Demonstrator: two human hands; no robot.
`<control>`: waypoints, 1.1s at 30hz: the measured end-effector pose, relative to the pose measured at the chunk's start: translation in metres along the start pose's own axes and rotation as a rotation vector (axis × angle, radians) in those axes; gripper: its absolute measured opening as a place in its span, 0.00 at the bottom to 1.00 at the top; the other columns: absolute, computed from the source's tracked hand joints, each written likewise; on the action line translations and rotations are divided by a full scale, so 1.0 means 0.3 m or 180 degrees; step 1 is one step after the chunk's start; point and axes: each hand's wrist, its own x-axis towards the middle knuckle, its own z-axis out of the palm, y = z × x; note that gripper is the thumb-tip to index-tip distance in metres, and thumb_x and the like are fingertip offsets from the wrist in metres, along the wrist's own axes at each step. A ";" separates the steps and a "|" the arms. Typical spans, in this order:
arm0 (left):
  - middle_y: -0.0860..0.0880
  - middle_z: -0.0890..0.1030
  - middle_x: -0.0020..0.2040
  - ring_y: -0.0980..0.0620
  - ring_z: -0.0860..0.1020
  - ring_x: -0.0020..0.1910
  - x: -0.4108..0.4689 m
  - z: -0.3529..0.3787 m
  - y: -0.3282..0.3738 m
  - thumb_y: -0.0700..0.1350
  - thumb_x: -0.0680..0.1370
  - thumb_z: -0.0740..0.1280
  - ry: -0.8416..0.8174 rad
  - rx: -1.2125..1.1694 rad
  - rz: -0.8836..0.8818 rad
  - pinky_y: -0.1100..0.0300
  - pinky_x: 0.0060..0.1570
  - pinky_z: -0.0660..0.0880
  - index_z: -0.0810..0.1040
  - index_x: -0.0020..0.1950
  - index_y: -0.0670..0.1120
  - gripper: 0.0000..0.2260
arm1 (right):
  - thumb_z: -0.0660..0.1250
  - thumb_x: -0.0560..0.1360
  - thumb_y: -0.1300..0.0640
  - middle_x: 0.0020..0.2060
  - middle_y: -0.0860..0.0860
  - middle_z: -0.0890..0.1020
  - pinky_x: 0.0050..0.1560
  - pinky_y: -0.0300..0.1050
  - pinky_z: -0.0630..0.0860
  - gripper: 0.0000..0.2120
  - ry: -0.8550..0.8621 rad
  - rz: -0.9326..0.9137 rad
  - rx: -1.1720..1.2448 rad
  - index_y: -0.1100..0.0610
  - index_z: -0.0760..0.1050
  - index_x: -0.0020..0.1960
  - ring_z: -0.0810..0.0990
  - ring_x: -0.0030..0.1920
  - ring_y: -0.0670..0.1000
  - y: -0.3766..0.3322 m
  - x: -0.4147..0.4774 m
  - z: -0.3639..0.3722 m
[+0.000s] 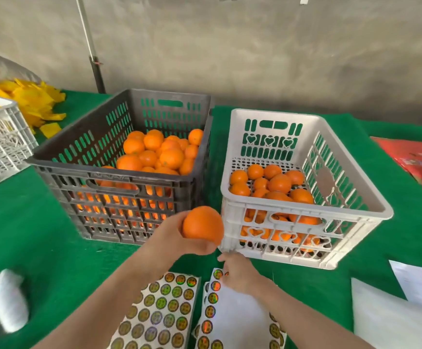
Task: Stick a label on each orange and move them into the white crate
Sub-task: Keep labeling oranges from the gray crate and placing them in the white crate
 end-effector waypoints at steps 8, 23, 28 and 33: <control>0.44 0.83 0.57 0.46 0.81 0.56 -0.030 0.047 -0.215 0.56 0.47 0.83 -0.0339 -0.1672 -0.0882 0.54 0.55 0.73 0.77 0.60 0.42 0.44 | 0.66 0.76 0.64 0.38 0.49 0.75 0.45 0.40 0.70 0.03 0.0676 -0.0517 0.1304 0.59 0.77 0.49 0.73 0.39 0.45 0.006 -0.134 -0.135; 0.44 0.83 0.53 0.48 0.81 0.53 0.023 0.129 -0.056 0.62 0.51 0.81 -0.1264 -0.0622 0.0245 0.60 0.50 0.76 0.81 0.57 0.43 0.40 | 0.65 0.76 0.64 0.41 0.47 0.82 0.43 0.39 0.76 0.10 0.1455 -0.0987 0.0994 0.54 0.83 0.50 0.78 0.40 0.45 -0.041 -0.348 -0.345; 0.46 0.82 0.53 0.48 0.80 0.53 0.035 0.116 0.004 0.62 0.52 0.80 -0.1432 -0.0486 0.0311 0.60 0.51 0.75 0.78 0.59 0.42 0.42 | 0.71 0.73 0.58 0.45 0.49 0.79 0.49 0.41 0.72 0.05 0.1701 -0.1335 0.0277 0.56 0.83 0.47 0.75 0.47 0.47 -0.050 -0.358 -0.410; 0.51 0.84 0.52 0.51 0.82 0.52 0.056 0.103 0.026 0.64 0.49 0.80 -0.1460 -0.0811 0.0206 0.61 0.48 0.77 0.74 0.61 0.46 0.45 | 0.71 0.72 0.60 0.41 0.49 0.78 0.46 0.38 0.70 0.02 0.1794 -0.1512 0.0351 0.59 0.82 0.42 0.73 0.43 0.45 -0.066 -0.368 -0.432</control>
